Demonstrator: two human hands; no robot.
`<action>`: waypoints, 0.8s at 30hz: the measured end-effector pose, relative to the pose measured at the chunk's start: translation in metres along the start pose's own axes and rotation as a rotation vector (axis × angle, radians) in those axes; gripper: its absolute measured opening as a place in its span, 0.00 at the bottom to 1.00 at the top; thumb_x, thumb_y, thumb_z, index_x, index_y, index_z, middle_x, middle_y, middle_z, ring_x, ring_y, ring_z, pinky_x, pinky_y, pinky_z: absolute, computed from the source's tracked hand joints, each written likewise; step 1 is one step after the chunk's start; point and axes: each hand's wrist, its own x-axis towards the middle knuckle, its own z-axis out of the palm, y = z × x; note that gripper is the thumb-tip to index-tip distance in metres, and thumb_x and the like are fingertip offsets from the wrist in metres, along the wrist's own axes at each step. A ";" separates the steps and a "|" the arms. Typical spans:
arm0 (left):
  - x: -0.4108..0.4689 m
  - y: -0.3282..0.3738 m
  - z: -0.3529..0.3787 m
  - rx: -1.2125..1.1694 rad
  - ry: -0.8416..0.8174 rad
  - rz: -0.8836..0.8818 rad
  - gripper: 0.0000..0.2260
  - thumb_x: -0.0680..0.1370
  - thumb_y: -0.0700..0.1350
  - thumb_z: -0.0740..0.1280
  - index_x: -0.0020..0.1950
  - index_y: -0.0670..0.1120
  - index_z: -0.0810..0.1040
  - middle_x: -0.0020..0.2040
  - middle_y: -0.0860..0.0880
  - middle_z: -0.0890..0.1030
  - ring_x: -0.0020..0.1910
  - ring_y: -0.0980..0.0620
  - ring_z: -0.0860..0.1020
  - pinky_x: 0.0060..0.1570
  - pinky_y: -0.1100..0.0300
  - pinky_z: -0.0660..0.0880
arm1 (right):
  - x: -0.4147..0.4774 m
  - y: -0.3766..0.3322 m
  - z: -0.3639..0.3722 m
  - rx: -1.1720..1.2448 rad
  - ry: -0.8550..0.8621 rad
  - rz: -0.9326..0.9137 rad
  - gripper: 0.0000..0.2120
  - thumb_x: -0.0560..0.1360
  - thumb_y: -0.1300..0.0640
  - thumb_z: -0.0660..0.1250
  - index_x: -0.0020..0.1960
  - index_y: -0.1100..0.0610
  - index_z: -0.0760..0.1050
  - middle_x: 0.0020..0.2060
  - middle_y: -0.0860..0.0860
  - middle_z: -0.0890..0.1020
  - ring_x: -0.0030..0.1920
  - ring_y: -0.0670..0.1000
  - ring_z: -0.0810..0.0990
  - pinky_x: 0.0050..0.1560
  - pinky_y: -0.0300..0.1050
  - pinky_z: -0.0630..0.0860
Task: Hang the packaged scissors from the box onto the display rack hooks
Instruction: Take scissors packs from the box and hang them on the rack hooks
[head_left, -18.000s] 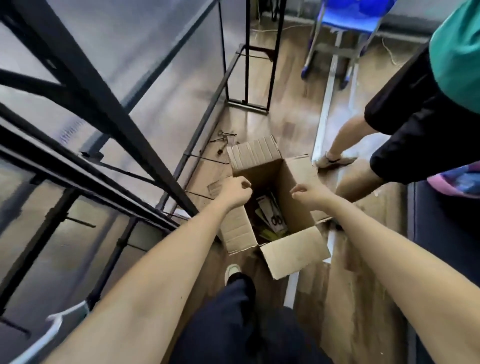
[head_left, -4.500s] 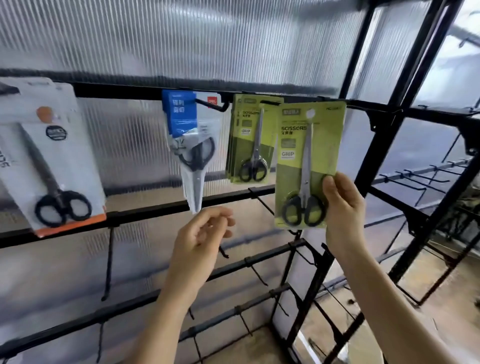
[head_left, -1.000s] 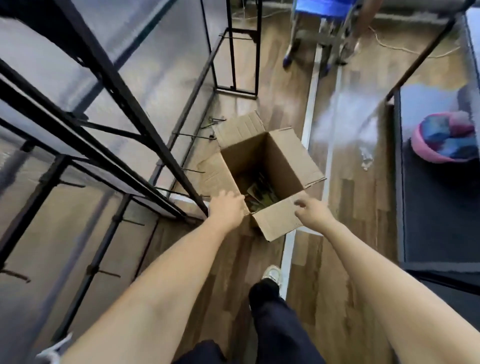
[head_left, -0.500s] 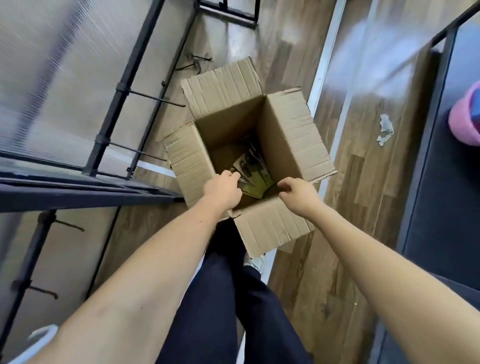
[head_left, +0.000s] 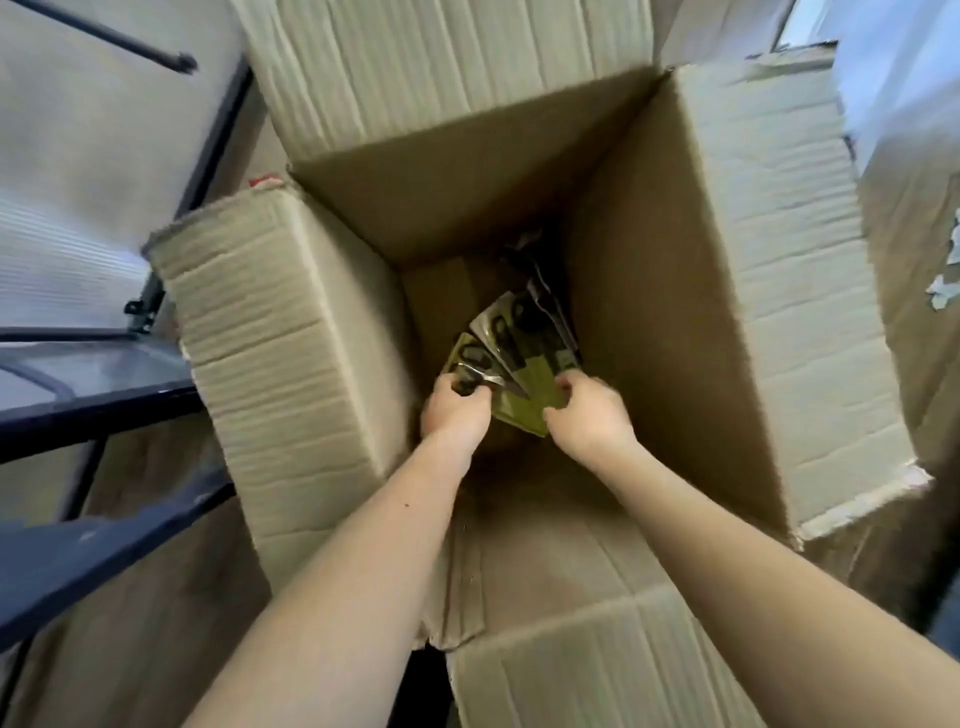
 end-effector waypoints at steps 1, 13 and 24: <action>0.018 -0.001 0.010 -0.091 0.036 -0.051 0.20 0.78 0.49 0.62 0.70 0.49 0.65 0.67 0.44 0.71 0.65 0.42 0.69 0.64 0.53 0.67 | 0.023 0.003 0.008 -0.002 -0.007 0.017 0.24 0.76 0.56 0.62 0.71 0.56 0.63 0.66 0.57 0.69 0.64 0.58 0.71 0.62 0.48 0.71; 0.182 -0.005 0.103 -0.031 0.240 0.046 0.29 0.76 0.60 0.60 0.75 0.54 0.55 0.76 0.49 0.51 0.73 0.40 0.51 0.70 0.46 0.53 | 0.185 0.054 0.086 -0.052 -0.025 0.107 0.46 0.69 0.45 0.71 0.75 0.51 0.44 0.74 0.58 0.50 0.71 0.65 0.55 0.67 0.56 0.61; 0.156 0.030 0.098 -0.384 0.234 0.170 0.05 0.78 0.50 0.62 0.48 0.49 0.69 0.51 0.46 0.74 0.50 0.47 0.72 0.50 0.60 0.69 | 0.183 0.056 0.056 -0.090 0.012 0.082 0.21 0.78 0.55 0.60 0.69 0.56 0.60 0.62 0.61 0.73 0.60 0.62 0.74 0.57 0.51 0.73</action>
